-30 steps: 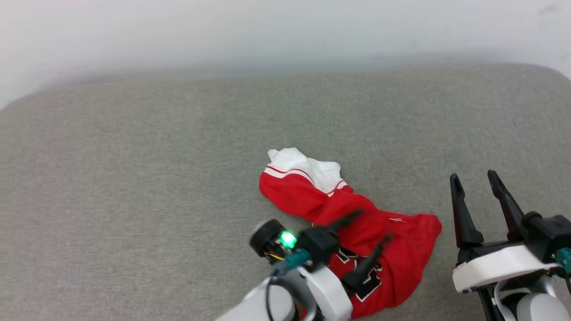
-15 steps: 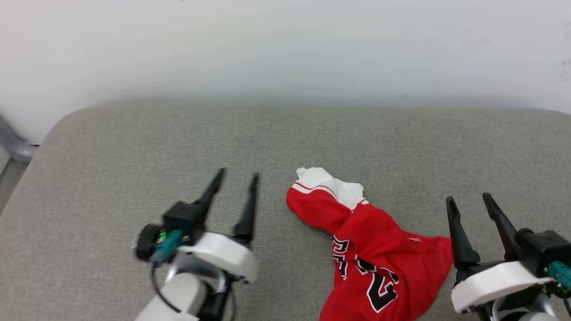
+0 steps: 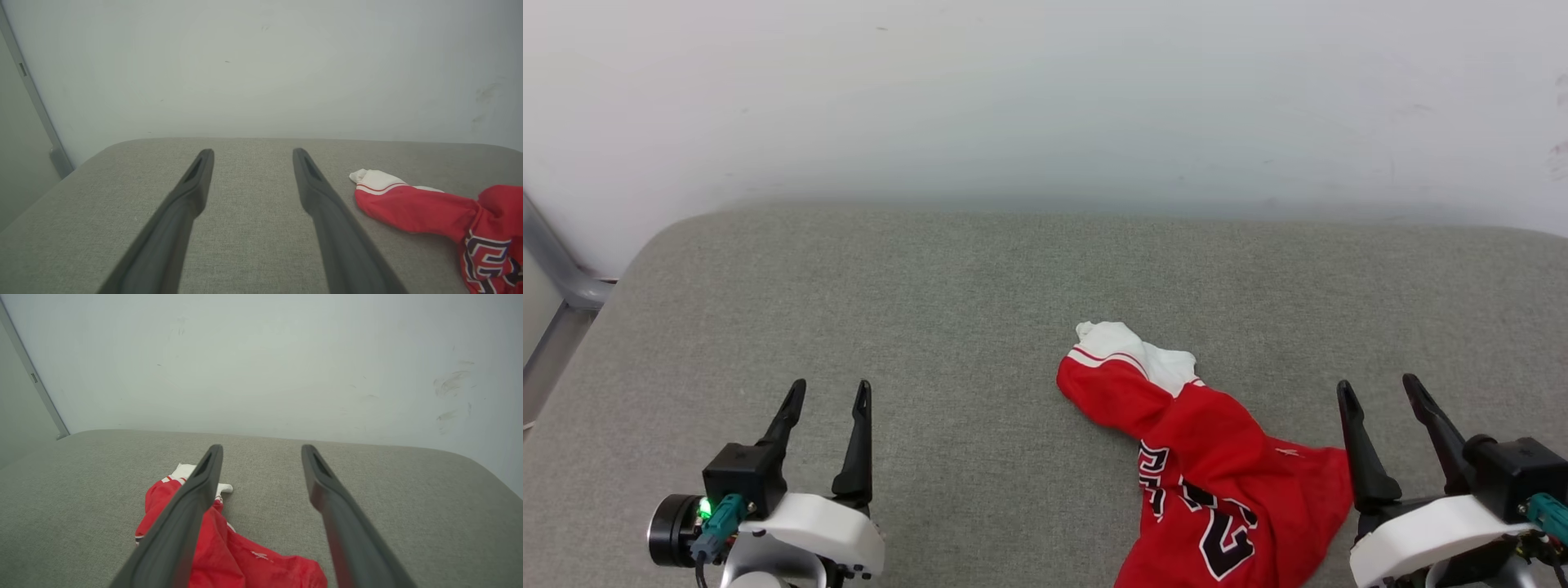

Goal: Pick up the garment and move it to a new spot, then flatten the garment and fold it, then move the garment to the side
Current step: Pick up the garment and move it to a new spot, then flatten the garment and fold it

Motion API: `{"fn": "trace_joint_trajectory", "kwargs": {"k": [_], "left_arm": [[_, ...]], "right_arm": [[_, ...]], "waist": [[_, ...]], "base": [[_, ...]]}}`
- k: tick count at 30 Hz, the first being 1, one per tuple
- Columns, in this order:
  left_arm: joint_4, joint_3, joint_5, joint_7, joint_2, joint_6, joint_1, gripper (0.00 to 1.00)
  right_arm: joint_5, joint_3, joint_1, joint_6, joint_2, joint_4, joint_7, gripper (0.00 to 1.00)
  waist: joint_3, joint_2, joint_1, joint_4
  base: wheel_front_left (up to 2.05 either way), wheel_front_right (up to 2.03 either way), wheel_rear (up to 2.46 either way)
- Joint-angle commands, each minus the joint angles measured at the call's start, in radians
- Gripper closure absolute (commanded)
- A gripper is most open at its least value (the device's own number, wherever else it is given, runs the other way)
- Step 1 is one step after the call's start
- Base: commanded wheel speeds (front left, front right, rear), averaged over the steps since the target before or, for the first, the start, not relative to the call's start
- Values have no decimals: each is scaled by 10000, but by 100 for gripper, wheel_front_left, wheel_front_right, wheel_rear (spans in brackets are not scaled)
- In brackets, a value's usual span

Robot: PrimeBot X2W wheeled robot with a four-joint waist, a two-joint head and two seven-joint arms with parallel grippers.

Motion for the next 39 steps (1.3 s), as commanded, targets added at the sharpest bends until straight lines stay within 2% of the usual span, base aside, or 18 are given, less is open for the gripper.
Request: {"fn": "trace_joint_trajectory", "kwargs": {"k": [1, 8, 15, 23, 27, 32, 36, 39], "left_arm": [[-36, -38, 49, -26, -36, -47, 120, 0], [68, -39, 64, -25, -99, -151, 52, 0], [81, -57, 74, -26, -61, -170, -161, 0], [-172, -27, 92, -24, -353, -89, -590, 0], [-241, 11, 221, -24, -654, -185, -1015, 0], [-332, 162, 495, -25, -1135, -434, -1547, 0], [-370, 290, 743, -25, -1562, -713, -1896, 0], [-334, 440, 936, -25, -1843, -924, -2092, 0]], "right_arm": [[59, -39, 132, -7, 11, -51, -20, 0], [103, -49, 169, -7, 11, -86, 13, 0], [735, -258, 142, -7, 9, 315, 336, 0], [1433, -1040, -1219, -5, -10, 2094, 2033, 0], [1610, -1071, -2441, -7, -441, 2909, 3011, 0], [2241, -230, -4015, -5, -1224, 3676, 4397, 0], [2715, 878, -5190, -5, -2028, 4192, 5710, 0], [3032, 1857, -5976, -5, -2353, 4543, 6620, 0]], "waist": [[-7, 0, 1, -3], [6, 0, 1, -28], [95, 0, 1, 27], [862, 0, 1, 475], [1588, 0, 1, 887], [2399, 0, 1, 1410], [2923, 0, 1, 1803], [3211, 0, 1, 2030]], "base": [[0, 0, 0], [0, 0, 0], [0, 0, 0], [0, 0, 0], [0, 0, 0], [0, 0, 0], [0, 0, 0], [0, 0, 0]]}}
